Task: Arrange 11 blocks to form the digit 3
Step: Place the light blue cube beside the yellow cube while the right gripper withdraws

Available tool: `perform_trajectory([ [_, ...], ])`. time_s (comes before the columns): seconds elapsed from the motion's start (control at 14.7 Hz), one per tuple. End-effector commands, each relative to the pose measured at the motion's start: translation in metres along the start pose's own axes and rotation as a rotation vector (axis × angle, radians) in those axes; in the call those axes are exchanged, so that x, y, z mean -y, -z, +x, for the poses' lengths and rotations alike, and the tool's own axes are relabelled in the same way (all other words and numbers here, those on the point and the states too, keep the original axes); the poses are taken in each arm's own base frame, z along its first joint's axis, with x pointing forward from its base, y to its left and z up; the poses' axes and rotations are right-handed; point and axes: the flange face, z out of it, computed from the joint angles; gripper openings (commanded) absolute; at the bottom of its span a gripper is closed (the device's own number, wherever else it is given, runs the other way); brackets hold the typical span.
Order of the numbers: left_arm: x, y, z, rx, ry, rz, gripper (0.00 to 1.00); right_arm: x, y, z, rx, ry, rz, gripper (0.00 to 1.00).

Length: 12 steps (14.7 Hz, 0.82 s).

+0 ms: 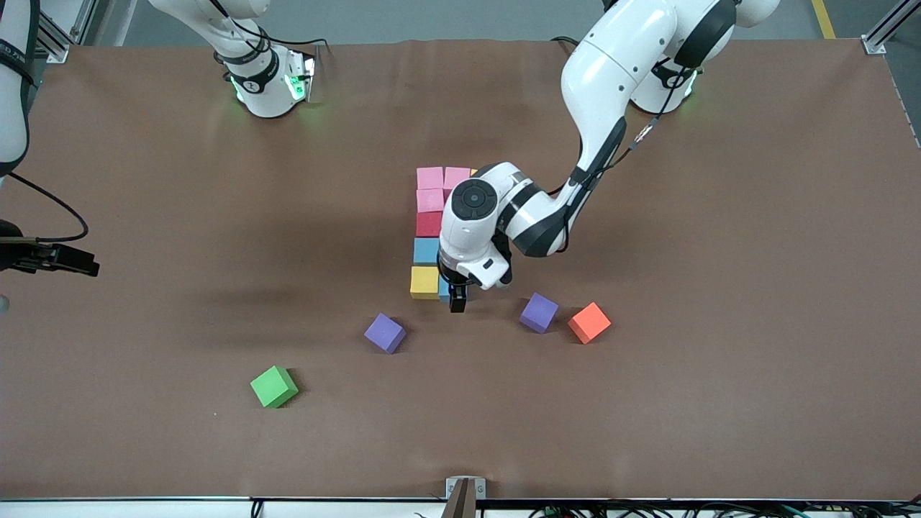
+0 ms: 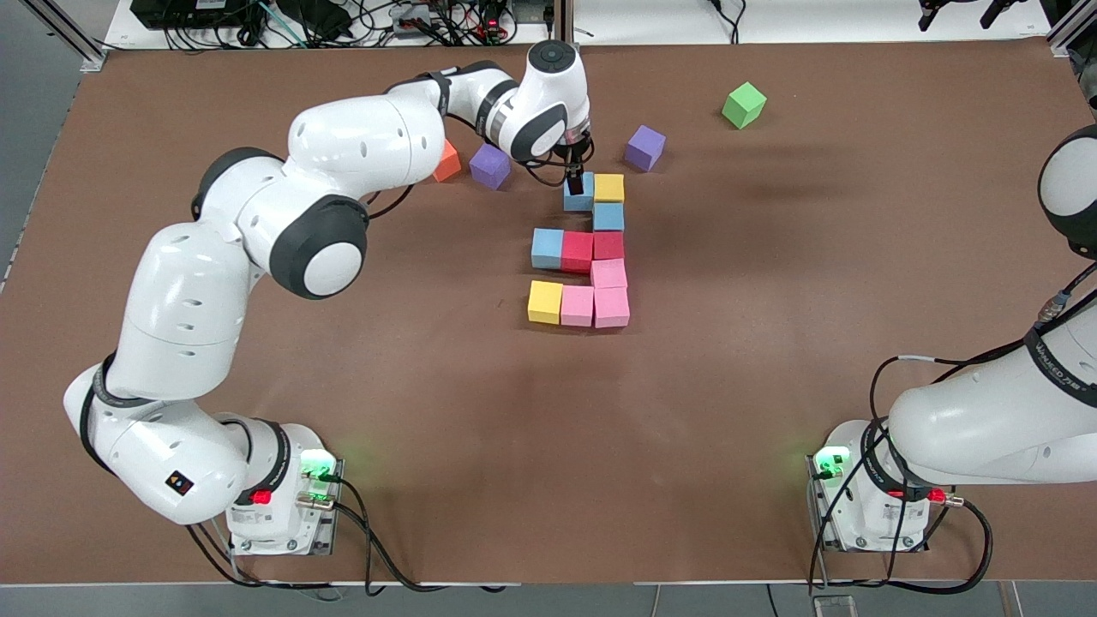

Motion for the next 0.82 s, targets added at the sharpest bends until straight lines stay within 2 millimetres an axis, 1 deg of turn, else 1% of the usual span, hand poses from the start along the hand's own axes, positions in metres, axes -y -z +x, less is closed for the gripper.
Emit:
perform_trajectory([
  [0.0, 0.014, 0.024, 0.010, -0.035, -0.100, 0.017, 1.00, 0.001, 0.004, -0.005, 0.020, 0.001, 0.000, 1.00],
  [0.07, 0.017, 0.034, 0.014, -0.038, -0.151, 0.019, 1.00, 0.003, 0.005, -0.006, 0.021, 0.004, 0.000, 1.00],
  [0.2, 0.011, 0.049, 0.037, -0.071, -0.246, 0.049, 1.00, 0.009, 0.002, -0.009, 0.051, 0.013, 0.002, 1.00],
  [0.27, 0.008, 0.054, 0.047, -0.091, -0.321, 0.075, 1.00, 0.009, 0.002, -0.010, 0.063, 0.012, 0.006, 1.00],
  [0.48, 0.002, 0.058, 0.080, -0.126, -0.462, 0.134, 1.00, 0.005, 0.003, -0.013, 0.070, 0.008, 0.022, 1.00],
  [0.55, 0.003, 0.055, 0.090, -0.134, -0.501, 0.149, 1.00, 0.006, 0.003, -0.014, 0.080, 0.005, 0.023, 1.00],
  [0.61, -0.001, 0.052, 0.100, -0.138, -0.531, 0.157, 1.00, 0.007, 0.001, -0.016, 0.095, 0.008, 0.024, 1.00],
  [0.75, -0.019, 0.049, 0.126, -0.151, -0.554, 0.156, 1.00, 0.011, 0.005, -0.018, 0.093, 0.009, 0.025, 1.00],
])
